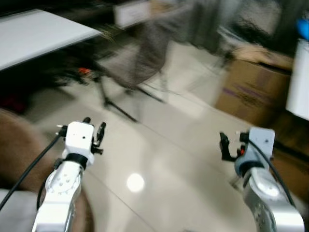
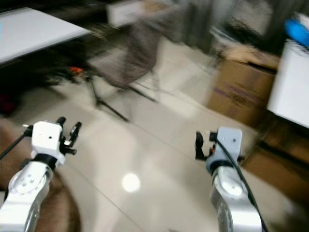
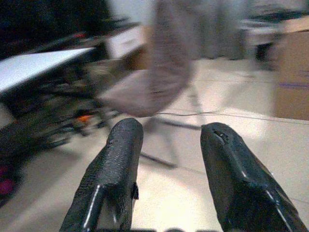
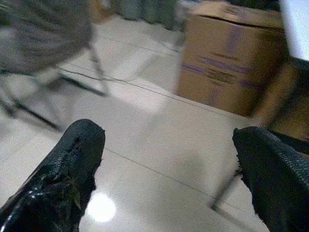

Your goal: Move the pillow to the sofa from floor

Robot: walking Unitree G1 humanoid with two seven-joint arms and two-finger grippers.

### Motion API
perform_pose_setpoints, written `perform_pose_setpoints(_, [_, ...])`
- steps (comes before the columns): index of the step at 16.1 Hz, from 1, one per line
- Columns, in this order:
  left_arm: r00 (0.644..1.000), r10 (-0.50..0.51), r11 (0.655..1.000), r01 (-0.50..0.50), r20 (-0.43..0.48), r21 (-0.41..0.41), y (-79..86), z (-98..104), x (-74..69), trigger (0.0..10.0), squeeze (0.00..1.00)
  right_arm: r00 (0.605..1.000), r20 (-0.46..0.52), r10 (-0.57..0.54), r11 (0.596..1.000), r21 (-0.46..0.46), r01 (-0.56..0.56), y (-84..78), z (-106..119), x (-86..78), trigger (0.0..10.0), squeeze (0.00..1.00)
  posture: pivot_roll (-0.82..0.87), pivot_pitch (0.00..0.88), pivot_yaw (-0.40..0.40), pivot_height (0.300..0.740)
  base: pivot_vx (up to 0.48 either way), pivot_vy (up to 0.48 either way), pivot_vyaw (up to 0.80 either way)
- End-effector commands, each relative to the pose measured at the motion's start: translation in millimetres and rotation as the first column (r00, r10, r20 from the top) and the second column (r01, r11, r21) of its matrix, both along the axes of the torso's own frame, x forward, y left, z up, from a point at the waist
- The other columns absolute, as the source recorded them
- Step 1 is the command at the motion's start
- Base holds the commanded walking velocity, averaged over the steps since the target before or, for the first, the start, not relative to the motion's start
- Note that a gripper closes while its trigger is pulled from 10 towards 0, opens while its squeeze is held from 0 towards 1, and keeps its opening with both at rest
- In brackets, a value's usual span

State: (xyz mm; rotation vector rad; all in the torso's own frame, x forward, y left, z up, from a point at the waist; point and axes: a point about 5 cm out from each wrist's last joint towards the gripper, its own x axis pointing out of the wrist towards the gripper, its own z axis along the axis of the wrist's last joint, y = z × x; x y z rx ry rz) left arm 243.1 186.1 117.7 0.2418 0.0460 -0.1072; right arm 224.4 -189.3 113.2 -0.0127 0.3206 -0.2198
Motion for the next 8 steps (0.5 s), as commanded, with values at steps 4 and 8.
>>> perform_pose_setpoints(4, [1.0,-0.01,1.0,0.01,0.019,0.013,0.4,4.6,-0.1,10.0,0.0,1.0,0.014,0.023,1.0,0.002,-0.023,3.4,2.3,2.2,10.0,0.0,0.01,0.0,0.007,0.74,0.0,-0.364,-0.78])
perform_pose_setpoints(8, [1.0,-0.02,1.0,0.02,0.019,0.013,-2.0,4.7,1.7,10.0,0.0,1.0,0.011,0.022,1.0,0.004,-0.022,3.0,1.3,2.3,10.0,0.0,0.01,0.0,0.006,0.74,0.0,-0.317,-0.79])
